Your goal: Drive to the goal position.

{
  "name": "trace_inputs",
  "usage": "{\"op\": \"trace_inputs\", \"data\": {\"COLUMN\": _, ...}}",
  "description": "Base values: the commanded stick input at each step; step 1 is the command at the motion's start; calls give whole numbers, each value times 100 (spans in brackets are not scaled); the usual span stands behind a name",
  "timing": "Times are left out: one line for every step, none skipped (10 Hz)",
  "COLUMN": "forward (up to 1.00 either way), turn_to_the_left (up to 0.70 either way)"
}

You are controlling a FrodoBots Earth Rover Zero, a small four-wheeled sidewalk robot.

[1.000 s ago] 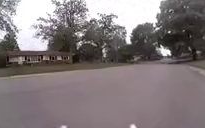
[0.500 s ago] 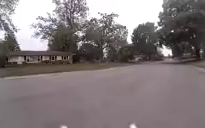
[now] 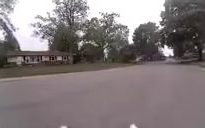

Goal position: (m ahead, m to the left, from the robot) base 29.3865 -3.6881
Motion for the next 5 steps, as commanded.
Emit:
{"op": "trace_inputs", "data": {"forward": 100, "turn_to_the_left": 1}}
{"op": "trace_inputs", "data": {"forward": 100, "turn_to_the_left": 1}}
{"op": "trace_inputs", "data": {"forward": 100, "turn_to_the_left": 1}}
{"op": "trace_inputs", "data": {"forward": 100, "turn_to_the_left": 0}}
{"op": "trace_inputs", "data": {"forward": 100, "turn_to_the_left": 0}}
